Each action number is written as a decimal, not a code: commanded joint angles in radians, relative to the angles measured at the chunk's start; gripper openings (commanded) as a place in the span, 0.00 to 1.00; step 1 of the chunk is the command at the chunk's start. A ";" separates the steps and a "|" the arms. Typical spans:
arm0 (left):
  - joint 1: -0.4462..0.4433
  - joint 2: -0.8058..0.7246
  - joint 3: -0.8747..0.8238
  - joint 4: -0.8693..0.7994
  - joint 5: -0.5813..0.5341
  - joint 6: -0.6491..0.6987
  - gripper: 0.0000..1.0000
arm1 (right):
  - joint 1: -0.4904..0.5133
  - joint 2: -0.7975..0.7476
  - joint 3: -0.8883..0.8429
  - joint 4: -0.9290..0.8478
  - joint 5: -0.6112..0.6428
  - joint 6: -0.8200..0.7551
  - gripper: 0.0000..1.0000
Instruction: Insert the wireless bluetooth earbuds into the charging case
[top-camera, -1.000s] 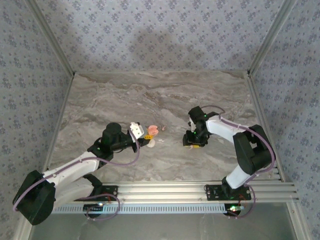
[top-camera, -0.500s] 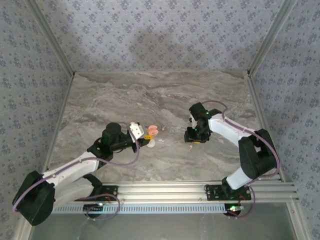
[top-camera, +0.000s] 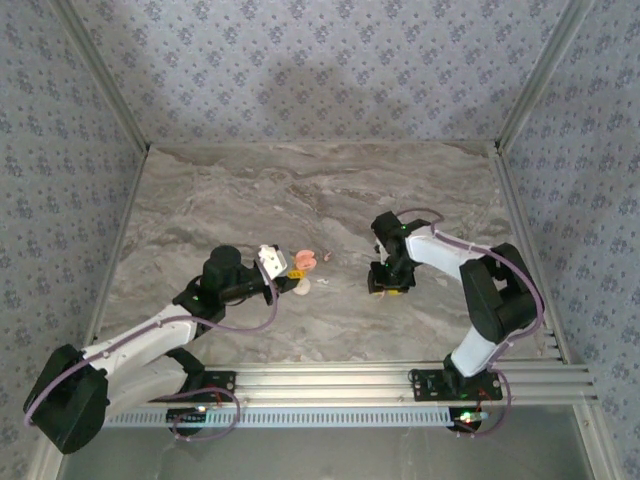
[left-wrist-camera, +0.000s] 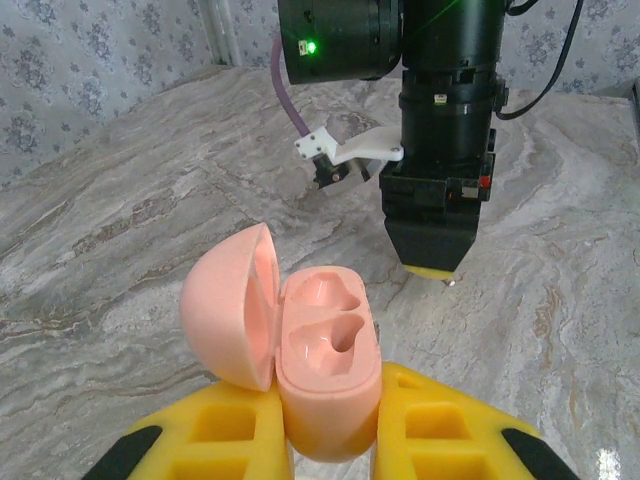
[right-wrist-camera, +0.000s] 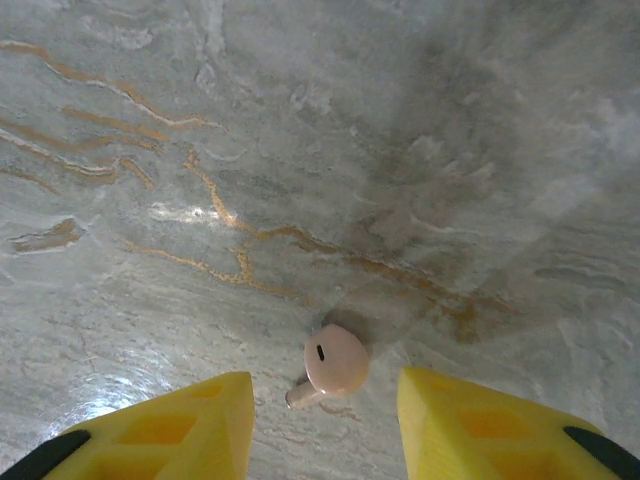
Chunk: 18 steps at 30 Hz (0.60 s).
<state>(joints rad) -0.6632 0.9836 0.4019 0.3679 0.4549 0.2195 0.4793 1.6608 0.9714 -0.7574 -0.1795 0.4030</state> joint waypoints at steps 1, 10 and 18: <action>-0.003 -0.017 -0.005 0.002 -0.007 0.011 0.14 | 0.006 0.017 0.027 0.003 -0.008 -0.006 0.43; -0.001 -0.015 -0.006 0.003 -0.010 0.012 0.14 | 0.019 0.030 0.044 0.044 -0.050 -0.008 0.42; -0.001 -0.016 -0.006 0.002 -0.010 0.012 0.14 | 0.031 0.008 0.063 0.010 -0.041 -0.012 0.41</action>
<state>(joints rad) -0.6632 0.9825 0.4019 0.3664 0.4511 0.2199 0.5014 1.6768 0.9974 -0.7071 -0.2245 0.4026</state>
